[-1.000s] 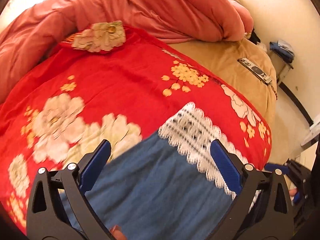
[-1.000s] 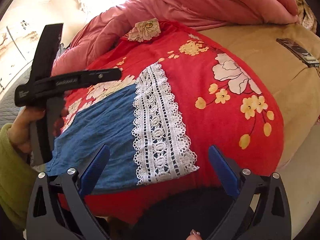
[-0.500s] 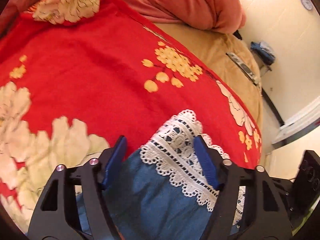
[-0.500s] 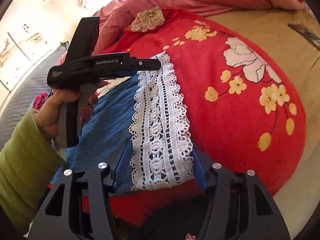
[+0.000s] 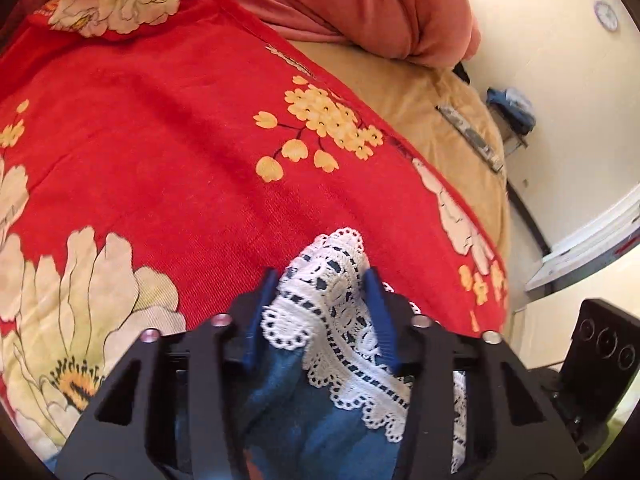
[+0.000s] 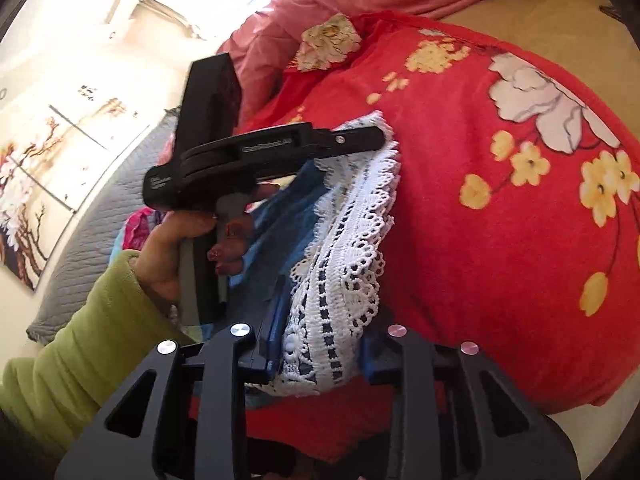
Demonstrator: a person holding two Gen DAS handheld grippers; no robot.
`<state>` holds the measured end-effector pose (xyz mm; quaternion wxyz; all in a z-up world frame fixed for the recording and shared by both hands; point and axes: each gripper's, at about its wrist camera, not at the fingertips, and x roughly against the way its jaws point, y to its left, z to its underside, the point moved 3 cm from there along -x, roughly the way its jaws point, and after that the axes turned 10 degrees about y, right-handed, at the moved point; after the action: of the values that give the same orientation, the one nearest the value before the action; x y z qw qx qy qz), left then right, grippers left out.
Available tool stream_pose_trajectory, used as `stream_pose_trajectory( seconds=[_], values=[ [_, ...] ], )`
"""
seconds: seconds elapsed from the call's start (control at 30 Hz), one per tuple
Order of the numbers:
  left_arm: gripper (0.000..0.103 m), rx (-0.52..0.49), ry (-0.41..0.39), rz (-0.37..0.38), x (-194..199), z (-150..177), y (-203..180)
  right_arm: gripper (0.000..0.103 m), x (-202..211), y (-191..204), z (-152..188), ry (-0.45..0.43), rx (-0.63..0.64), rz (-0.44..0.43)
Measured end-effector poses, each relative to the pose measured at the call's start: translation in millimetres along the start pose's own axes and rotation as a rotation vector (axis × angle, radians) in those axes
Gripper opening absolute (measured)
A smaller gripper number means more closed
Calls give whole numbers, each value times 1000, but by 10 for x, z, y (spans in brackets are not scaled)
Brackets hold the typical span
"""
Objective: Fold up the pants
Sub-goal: 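Lift the lace hem with both tools and fold it over the denim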
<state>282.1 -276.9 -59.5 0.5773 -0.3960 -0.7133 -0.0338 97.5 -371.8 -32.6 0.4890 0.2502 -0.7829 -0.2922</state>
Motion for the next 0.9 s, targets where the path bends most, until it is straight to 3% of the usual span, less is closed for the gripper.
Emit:
stream_pose_trajectory(
  seconds=[0.13, 0.47, 0.67, 0.77, 0.9],
  values=[
    [18, 24, -45, 56, 159, 56, 22, 26, 34, 173, 3, -27, 50, -16],
    [17, 36, -282, 208, 1099, 375, 170, 24, 47, 1007, 46, -90, 332, 76],
    [17, 120, -356, 217, 1517, 794, 534, 24, -276, 1595, 62, -30, 465, 51],
    [17, 204, -345, 211, 1558, 1031, 730, 24, -558, 1815, 119, 28, 527, 50],
    [26, 342, -338, 212, 1656, 1363, 986, 24, -965, 1925, 317, 126, 597, 75]
  ],
)
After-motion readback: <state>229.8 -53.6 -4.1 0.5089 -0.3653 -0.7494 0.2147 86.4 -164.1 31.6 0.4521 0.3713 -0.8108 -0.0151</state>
